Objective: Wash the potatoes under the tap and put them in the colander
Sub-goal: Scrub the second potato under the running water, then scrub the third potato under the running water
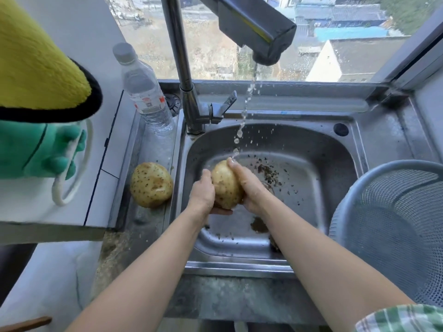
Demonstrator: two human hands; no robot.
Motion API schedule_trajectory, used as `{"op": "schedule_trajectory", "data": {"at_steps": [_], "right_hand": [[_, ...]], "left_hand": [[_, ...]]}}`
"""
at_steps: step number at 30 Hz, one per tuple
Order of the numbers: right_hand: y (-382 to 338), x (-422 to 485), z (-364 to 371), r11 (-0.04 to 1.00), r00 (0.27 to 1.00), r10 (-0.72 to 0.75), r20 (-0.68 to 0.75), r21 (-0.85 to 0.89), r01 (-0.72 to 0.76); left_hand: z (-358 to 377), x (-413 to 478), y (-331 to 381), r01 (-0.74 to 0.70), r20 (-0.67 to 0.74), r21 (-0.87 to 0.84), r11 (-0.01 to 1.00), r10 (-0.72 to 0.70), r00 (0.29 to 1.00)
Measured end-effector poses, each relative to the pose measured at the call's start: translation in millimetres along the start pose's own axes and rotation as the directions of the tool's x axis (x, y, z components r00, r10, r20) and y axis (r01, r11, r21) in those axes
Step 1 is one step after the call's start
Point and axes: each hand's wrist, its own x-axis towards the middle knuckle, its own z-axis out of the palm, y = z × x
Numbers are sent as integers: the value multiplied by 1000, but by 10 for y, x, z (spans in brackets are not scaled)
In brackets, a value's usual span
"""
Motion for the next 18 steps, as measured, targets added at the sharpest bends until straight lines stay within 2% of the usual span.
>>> {"op": "schedule_trajectory", "data": {"at_steps": [3,5,7,9,12,18], "right_hand": [[55,-36,15,1000,999,-5,-44,-25,4],[117,-76,34,997,996,-12,-86,-75,5],[160,-151,88,997,994,-1,-113,-78,-8],[171,-250,172,995,992,-21,-122,-102,8],[171,-408,342,971,992,-88,-86,-230,66],[235,-837,683,935,991,-98,90,-332,123]], "left_hand": [[-141,-36,-134,-128,-73,219,967,148,986],[-234,-91,-205,-221,-115,398,891,287,951],[-293,-204,-249,-276,-145,499,822,393,908],[-323,-348,-271,-302,-146,481,823,415,898],[-424,-524,-330,-278,-135,422,863,363,922],[-1013,-777,-499,-251,-172,350,903,325,930]]}}
